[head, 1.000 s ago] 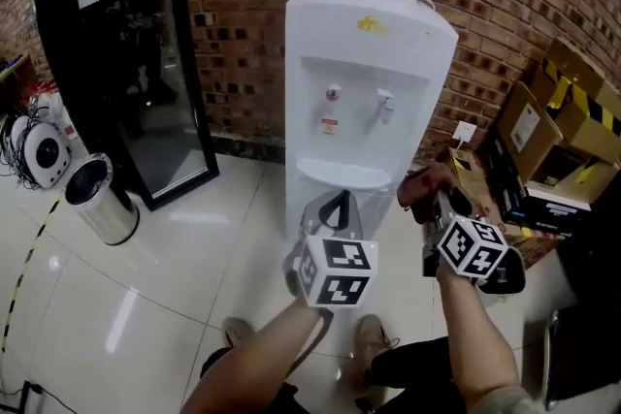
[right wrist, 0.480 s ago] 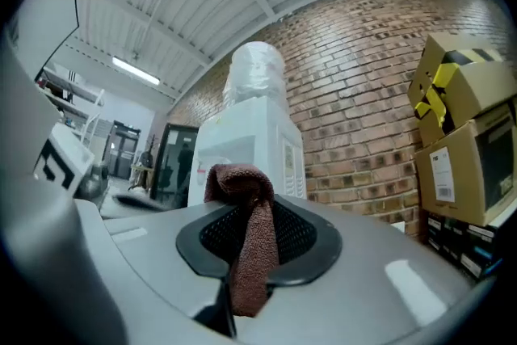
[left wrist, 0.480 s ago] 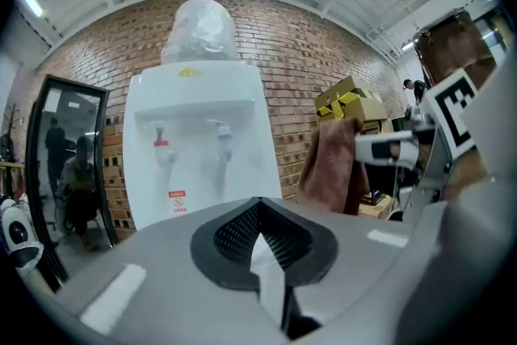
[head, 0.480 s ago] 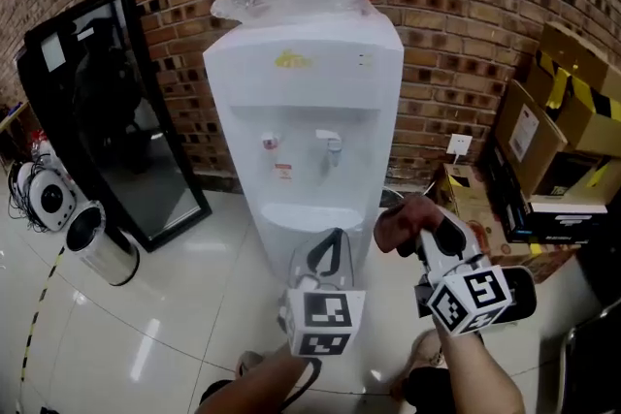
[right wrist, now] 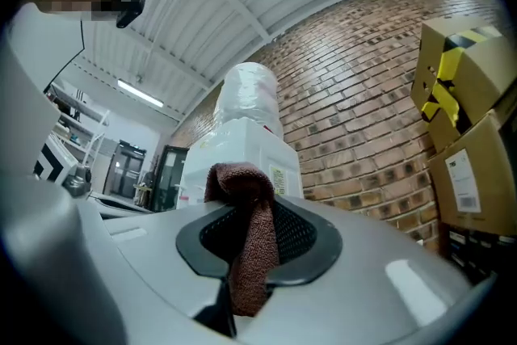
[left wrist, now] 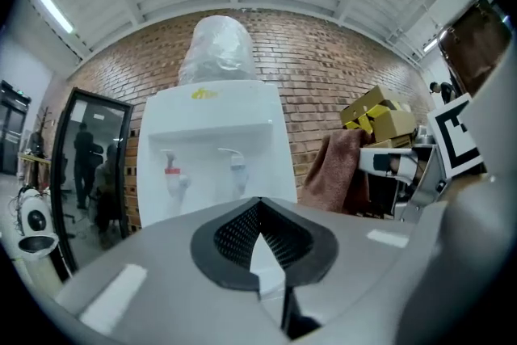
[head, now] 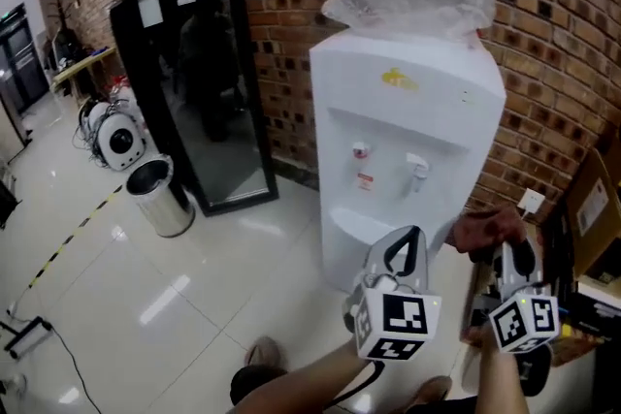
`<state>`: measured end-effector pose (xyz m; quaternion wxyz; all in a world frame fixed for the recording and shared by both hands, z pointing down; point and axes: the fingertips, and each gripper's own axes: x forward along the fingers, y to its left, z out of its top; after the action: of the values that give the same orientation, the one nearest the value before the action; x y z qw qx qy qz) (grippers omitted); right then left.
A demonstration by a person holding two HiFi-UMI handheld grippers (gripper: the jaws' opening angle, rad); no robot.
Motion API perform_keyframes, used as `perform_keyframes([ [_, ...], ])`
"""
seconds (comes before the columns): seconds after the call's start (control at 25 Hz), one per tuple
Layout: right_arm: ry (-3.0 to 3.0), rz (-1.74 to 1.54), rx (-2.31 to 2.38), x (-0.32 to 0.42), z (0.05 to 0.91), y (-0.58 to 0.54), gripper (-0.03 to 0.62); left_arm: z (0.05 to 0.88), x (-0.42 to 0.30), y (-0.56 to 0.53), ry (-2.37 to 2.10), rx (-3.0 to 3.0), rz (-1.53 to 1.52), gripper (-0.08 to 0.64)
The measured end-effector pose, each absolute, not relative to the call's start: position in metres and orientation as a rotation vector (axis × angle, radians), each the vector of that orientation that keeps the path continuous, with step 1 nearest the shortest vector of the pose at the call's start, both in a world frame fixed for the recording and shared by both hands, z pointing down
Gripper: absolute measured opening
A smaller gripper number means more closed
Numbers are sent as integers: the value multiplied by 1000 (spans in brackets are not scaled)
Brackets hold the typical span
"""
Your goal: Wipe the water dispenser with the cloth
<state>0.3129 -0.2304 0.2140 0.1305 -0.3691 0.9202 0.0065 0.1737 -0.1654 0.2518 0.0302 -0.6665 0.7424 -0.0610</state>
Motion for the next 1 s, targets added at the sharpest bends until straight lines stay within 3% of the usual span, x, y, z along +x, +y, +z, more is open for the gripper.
perform_keyframes([
  [0.44, 2671, 133, -743, 303, 148, -252, 86, 227, 164, -161, 2447, -1814, -237, 0],
  [0.76, 2583, 310, -677, 313, 52, -249, 86, 147, 176, -188, 2362, -1838, -164, 0],
  [1.0, 2653, 433, -665, 271, 1, -257, 86, 109, 165, -189, 2395, -1780, -164, 0],
])
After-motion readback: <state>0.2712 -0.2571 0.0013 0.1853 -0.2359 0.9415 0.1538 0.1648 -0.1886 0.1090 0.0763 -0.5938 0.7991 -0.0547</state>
